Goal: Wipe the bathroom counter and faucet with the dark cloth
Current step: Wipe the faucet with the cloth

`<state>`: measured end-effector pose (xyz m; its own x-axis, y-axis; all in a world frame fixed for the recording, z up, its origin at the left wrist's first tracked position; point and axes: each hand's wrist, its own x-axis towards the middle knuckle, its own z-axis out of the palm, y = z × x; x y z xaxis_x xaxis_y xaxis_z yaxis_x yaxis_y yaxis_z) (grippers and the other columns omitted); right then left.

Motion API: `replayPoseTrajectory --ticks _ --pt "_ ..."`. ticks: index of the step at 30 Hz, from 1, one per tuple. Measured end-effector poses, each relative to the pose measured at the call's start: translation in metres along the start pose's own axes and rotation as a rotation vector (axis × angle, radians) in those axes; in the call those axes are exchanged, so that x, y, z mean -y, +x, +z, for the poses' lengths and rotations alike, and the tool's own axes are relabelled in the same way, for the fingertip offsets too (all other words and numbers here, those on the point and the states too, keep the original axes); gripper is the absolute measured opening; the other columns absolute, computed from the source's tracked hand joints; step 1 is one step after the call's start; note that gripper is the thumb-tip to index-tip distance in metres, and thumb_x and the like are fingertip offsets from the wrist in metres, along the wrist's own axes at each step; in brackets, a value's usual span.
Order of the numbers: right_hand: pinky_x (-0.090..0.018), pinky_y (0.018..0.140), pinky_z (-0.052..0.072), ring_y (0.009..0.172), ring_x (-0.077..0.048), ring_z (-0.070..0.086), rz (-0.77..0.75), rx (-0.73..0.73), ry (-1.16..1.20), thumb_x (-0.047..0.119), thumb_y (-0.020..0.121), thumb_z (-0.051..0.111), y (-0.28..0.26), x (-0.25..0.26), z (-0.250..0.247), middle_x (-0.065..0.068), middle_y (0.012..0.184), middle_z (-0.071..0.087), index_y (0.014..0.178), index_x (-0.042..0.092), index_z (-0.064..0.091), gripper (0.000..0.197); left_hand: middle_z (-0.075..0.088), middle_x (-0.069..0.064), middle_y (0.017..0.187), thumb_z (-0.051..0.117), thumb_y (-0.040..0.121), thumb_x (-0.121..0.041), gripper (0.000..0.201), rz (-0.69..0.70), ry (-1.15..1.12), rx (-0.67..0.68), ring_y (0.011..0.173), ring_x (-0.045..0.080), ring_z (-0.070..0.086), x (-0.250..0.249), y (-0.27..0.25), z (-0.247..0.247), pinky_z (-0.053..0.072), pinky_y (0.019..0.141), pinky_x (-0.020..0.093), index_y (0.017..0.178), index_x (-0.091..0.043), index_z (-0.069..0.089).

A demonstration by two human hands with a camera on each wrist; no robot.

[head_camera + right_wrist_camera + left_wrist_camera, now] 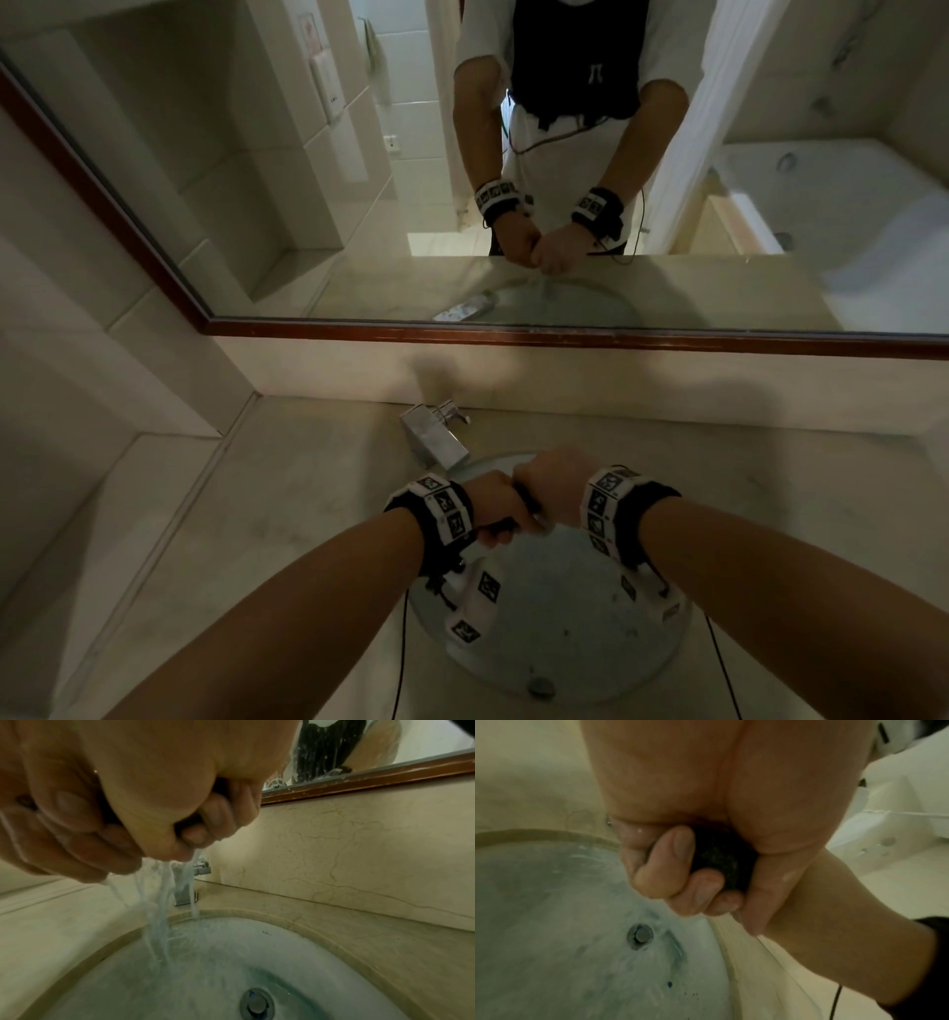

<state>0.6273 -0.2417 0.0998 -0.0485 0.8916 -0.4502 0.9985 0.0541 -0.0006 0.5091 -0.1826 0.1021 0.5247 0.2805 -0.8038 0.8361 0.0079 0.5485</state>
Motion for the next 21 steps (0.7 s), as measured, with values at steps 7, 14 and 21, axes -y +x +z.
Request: replayPoseTrajectory --ticks 7,14,21 --pt "-0.038 0.070 0.058 0.074 -0.019 0.062 0.150 0.040 0.436 0.023 0.069 0.077 0.005 -0.011 0.015 0.000 0.083 0.062 0.089 0.022 0.055 0.030 0.068 0.006 0.102 0.069 0.084 -0.024 0.025 0.143 0.552 -0.264 0.089 0.019 0.062 -0.012 0.010 0.000 0.048 0.077 0.028 0.106 -0.013 0.069" --pt "-0.038 0.078 0.056 0.097 -0.039 0.061 0.219 0.244 1.256 0.034 0.090 0.063 -0.005 -0.023 0.014 -0.026 0.112 0.059 0.124 -0.002 0.055 0.050 0.059 0.004 0.096 0.054 0.089 -0.019 0.002 0.290 1.021 -0.511 0.092 0.026 0.061 0.002 0.015 -0.004 0.049 0.072 0.036 0.091 -0.019 0.053" --pt "-0.027 0.052 0.054 0.069 -0.032 0.068 0.509 0.451 1.876 0.073 0.089 0.035 -0.007 -0.021 0.020 -0.021 0.100 0.065 0.123 -0.001 0.056 0.085 0.050 0.007 0.112 0.056 0.087 -0.013 0.029 0.414 1.283 -0.594 0.101 0.027 0.050 0.006 0.017 -0.007 0.044 0.074 0.037 0.116 -0.014 0.051"
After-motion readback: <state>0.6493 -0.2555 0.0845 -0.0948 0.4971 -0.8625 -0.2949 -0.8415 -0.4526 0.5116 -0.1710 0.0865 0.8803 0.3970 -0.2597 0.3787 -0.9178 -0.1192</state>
